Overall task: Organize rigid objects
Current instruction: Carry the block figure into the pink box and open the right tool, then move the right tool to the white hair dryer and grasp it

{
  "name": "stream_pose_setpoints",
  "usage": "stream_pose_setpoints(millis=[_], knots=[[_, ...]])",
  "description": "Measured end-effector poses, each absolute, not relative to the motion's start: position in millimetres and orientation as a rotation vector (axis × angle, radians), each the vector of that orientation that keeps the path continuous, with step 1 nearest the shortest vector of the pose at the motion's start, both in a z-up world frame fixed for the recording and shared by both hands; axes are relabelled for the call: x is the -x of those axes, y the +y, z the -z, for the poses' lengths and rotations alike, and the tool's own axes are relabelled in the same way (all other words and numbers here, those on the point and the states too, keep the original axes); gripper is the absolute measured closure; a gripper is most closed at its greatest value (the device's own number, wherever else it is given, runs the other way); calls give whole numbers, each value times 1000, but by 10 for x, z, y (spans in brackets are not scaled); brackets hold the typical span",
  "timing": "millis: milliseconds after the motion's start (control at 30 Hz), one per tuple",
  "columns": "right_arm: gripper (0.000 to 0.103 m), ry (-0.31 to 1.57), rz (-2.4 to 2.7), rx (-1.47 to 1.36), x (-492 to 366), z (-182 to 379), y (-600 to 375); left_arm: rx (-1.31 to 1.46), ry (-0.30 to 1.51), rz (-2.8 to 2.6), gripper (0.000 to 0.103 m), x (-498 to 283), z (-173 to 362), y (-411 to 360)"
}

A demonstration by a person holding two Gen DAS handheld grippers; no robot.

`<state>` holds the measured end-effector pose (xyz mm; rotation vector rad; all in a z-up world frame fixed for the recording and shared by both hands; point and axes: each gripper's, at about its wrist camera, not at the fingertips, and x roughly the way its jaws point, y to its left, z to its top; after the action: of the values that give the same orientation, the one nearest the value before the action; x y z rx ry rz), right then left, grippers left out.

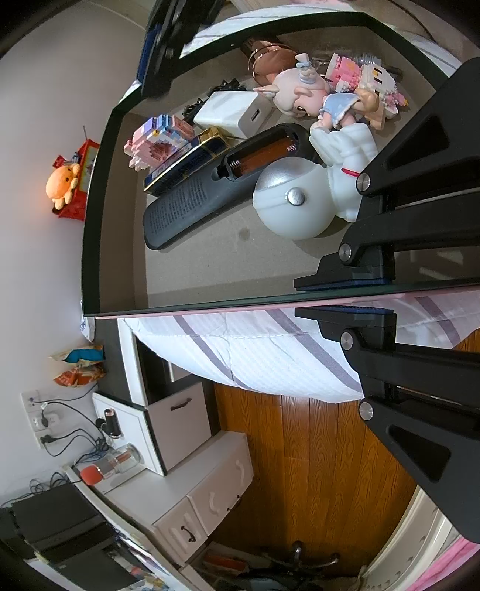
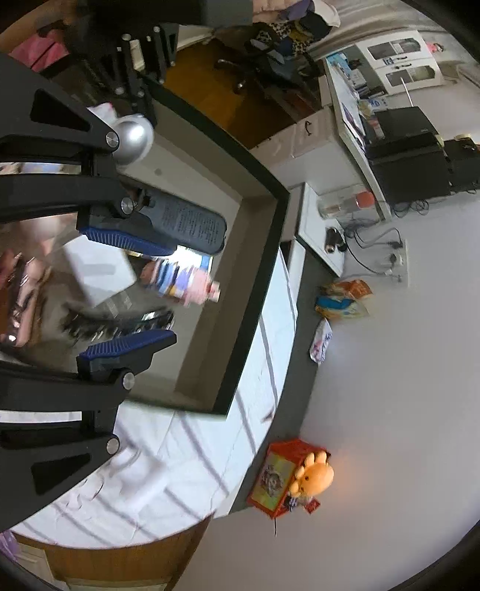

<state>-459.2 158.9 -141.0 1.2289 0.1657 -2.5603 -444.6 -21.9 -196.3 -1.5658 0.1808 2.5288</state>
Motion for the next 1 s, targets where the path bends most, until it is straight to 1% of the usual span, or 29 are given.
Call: stream_pose_setpoints(millis=[100, 133, 167, 233, 333, 500, 667, 767, 867, 900, 967, 1000], knots=[[59, 137, 2609, -1216, 4495, 1332, 1791, 1566, 181, -2533, 96, 4436, 1966, -216], [58, 123, 2638, -1214, 4449, 1308, 1906, 1566, 181, -2534, 96, 4434, 1968, -218], [53, 115, 2661, -1214, 4421, 1295, 1997, 1566, 179, -2536, 96, 4428, 1966, -219], [49, 97, 2706, -1227, 4377, 1295, 2186, 1565, 181, -2538, 96, 4422, 1961, -223], [48, 28, 2771, -1283, 4344, 1365, 2526, 1563, 182, -2543, 96, 4415, 1959, -218], [48, -24, 2810, -1393, 4368, 1595, 2894, 1560, 192, -2554, 96, 4407, 1953, -214], [48, -109, 2761, -1432, 4502, 1856, 3004, 1571, 197, -2553, 96, 4414, 1967, -202], [48, -137, 2774, -1445, 4610, 1934, 3029, 1577, 208, -2554, 96, 4409, 1974, -190], [48, -220, 2786, -1419, 4746, 1939, 3005, 1581, 216, -2556, 96, 4411, 1973, -170], [45, -234, 2789, -1413, 4781, 1941, 2994, 1582, 218, -2556, 96, 4413, 1975, -168], [33, -236, 2818, -1397, 4840, 1950, 2969, 1586, 216, -2553, 96, 4419, 1982, -171], [32, -238, 2836, -1396, 4876, 1962, 2962, 1585, 216, -2554, 96, 4420, 1983, -171]])
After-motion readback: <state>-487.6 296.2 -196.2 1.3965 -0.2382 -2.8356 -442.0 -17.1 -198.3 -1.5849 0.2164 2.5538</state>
